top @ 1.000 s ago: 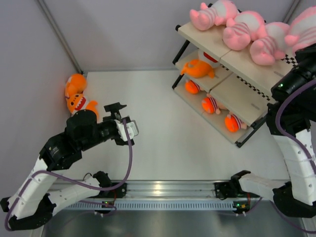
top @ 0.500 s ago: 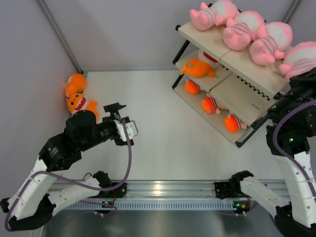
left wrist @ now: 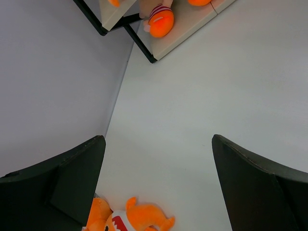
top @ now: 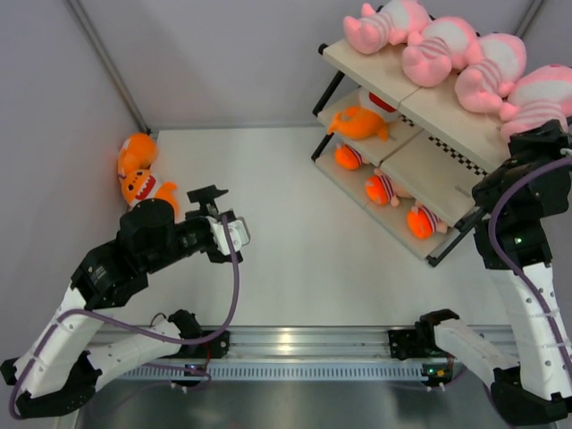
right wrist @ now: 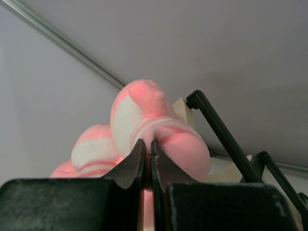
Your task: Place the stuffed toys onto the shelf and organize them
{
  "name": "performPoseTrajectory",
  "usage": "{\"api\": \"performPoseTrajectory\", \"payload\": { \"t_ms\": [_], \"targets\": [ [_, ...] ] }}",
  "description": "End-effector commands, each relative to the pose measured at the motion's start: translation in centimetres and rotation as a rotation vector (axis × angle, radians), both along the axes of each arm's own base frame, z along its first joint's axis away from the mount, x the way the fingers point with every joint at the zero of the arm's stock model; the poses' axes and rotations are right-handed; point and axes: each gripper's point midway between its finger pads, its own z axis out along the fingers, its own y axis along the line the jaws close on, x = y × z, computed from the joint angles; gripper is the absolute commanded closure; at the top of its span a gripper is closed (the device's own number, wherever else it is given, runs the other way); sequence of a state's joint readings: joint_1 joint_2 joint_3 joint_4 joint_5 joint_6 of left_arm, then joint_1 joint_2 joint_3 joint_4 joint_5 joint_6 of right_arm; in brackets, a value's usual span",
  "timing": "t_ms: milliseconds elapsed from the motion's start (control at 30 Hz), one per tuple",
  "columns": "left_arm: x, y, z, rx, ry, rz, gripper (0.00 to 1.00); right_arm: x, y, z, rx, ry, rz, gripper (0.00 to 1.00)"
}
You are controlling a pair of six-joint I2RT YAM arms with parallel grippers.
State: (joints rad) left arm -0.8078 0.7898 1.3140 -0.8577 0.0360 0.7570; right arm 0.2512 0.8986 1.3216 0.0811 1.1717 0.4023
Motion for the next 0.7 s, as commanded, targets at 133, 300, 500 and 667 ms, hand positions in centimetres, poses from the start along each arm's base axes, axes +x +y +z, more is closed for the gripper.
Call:
{"api": "performPoseTrajectory", "payload": {
  "t_ms": [133, 300, 500, 667],
  "targets": [
    [0.3, -0.4, 1.6, -0.053, -0.036, -0.002, 0.02, 0.9, -0.2, -0.6, 0.037, -0.032, 0.016, 1.00],
    [0.3, -0.4, 1.6, -0.051, -0.038, -0.004, 0.02, 1.6, -0.2, -1.1, 0.053, -0.036, 0.040, 1.00],
    [0.3, -0.4, 1.5, -0.049, -0.039, -0.001, 0.02, 3.2, 0.5, -0.8, 0.060, -0.040, 0.114, 1.00],
    [0.3, -0.3, 1.4, -0.044, -0.042, -0.005, 0.02, 2.7, 0.9, -0.4, 0.061, -0.056, 0.150, 0.95]
  ]
}}
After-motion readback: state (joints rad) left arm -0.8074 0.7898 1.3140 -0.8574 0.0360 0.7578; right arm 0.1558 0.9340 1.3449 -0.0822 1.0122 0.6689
